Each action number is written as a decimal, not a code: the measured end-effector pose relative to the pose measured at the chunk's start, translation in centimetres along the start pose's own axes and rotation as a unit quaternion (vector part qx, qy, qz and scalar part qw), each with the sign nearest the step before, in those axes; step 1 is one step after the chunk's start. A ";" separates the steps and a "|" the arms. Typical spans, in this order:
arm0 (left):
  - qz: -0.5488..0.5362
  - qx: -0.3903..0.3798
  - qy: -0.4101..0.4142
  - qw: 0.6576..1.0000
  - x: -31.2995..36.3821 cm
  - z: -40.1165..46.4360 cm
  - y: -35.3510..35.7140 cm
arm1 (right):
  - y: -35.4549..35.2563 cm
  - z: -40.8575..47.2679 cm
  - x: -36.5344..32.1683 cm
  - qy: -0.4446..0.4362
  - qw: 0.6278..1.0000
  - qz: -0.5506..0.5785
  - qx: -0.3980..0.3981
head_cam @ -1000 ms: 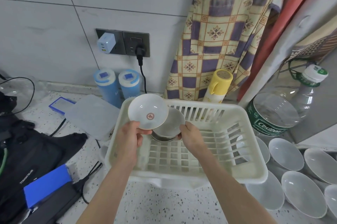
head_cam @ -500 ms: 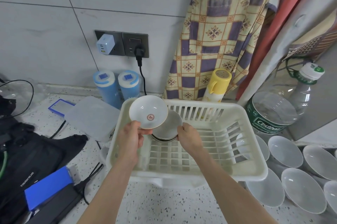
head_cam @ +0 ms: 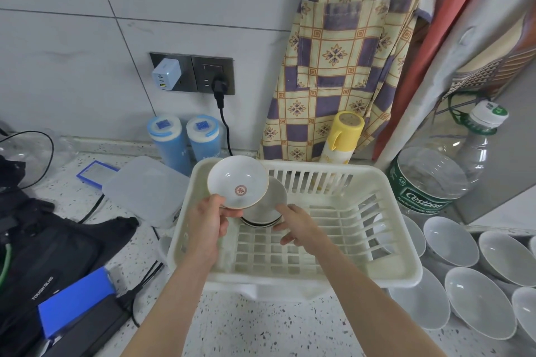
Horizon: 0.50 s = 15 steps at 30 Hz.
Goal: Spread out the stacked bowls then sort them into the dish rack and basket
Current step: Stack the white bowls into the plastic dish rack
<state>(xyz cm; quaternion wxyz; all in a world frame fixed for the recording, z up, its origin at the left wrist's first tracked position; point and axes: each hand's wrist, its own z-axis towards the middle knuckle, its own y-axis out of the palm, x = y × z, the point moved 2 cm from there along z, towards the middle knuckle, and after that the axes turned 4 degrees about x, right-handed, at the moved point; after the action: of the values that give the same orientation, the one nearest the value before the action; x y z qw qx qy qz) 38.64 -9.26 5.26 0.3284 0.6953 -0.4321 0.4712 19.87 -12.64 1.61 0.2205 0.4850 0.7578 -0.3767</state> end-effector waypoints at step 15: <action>0.047 -0.007 0.007 0.999 -0.4 0.0 0.2 | 0.8 0.5 0.2 -0.035 0.998 0.047 0.034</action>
<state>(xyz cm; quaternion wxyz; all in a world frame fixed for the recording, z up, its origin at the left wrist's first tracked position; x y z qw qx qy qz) 38.41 -9.18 4.86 0.3138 0.6687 -0.4654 0.4876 20.50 -12.75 0.87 0.2478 0.5140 0.7127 -0.4079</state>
